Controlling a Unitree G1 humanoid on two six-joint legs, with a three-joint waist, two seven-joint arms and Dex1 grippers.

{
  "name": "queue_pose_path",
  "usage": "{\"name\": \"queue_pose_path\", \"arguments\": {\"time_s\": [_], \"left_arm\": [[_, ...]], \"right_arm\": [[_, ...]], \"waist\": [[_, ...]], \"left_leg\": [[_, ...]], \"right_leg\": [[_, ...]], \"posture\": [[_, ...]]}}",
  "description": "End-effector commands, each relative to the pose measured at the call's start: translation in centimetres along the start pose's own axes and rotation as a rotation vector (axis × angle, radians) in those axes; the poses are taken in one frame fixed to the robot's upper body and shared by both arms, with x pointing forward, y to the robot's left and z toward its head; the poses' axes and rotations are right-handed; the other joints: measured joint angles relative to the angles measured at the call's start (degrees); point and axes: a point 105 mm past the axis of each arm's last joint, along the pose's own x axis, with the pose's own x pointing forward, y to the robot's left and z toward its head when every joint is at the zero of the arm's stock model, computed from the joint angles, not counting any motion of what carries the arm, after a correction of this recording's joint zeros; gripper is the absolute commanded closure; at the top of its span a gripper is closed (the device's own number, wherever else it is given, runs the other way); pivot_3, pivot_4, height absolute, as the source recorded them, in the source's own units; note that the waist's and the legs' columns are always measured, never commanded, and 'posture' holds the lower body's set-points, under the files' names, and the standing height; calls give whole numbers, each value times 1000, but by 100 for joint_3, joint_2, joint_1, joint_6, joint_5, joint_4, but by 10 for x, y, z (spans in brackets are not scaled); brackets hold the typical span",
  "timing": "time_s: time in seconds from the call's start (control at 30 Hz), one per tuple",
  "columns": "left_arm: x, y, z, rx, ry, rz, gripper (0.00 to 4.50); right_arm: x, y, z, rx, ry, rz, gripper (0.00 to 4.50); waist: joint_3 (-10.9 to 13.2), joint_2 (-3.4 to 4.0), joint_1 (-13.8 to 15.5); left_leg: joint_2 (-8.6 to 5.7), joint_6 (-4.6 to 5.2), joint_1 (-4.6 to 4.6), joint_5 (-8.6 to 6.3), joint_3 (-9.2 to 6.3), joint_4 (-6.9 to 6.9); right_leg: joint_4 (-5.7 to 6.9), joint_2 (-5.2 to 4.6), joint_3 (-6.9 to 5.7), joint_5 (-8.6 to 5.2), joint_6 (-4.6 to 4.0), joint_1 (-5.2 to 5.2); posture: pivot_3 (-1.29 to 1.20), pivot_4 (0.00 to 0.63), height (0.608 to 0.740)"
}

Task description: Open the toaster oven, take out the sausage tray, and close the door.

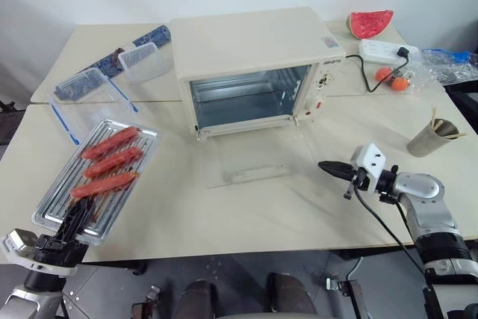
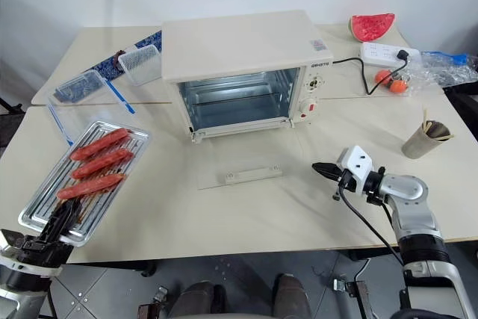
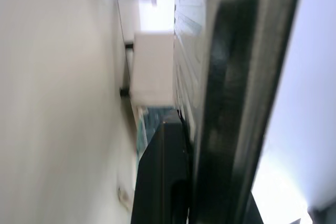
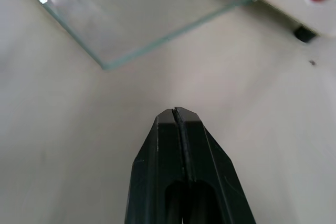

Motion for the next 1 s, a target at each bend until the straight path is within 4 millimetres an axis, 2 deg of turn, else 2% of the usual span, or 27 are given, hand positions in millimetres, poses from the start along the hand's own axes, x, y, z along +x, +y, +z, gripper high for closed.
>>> {"name": "queue_pose_path", "arguments": {"time_s": [0.03,0.27,0.37,0.5,0.63,0.77,1.0], "left_arm": [[-6,-9,0,20,-18,-15,4500],[-1,-11,-1,27,2,-26,4500],[0,-10,-2,26,21,-15,4500],[4,-10,-5,20,52,-20,4500],[9,-9,-5,10,81,-25,4500],[16,-8,-11,-4,135,-25,4500],[17,-6,-10,-14,180,-8,4500]], "right_arm": [[6,-3,15,-5,-80,12,4476],[6,-3,32,-6,-156,52,4476],[1,6,40,-73,-152,120,4476],[-3,0,63,-64,-230,75,4476],[1,-5,84,-99,-292,29,4476],[13,-16,120,-122,-423,-60,4476],[21,-30,147,-60,-534,-132,4476]], "waist": [[0,0,-19],[0,0,-20],[0,0,-22],[0,0,-20],[0,0,-18],[1,2,-24],[1,2,-14]], "left_leg": [[0,-1,0,0,-1,0],[1,-1,-3,-3,-1,0],[4,-4,-2,-5,-1,-1],[6,-4,-3,-7,-1,-1],[6,-5,-2,-7,0,-1],[8,-5,-2,-8,0,-1],[9,-2,-9,-12,-2,-5]], "right_leg": [[1,0,0,0,0,0],[-2,0,-1,0,0,-1],[0,2,-1,0,0,-3],[-1,2,-1,0,0,-4],[-1,1,0,0,-1,-5],[2,1,0,0,-1,-8],[12,-1,-4,1,0,-9]], "posture": [[0,150,740],[0,150,740],[0,150,740],[0,150,740],[0,150,740],[0,150,740],[0,150,740]]}}
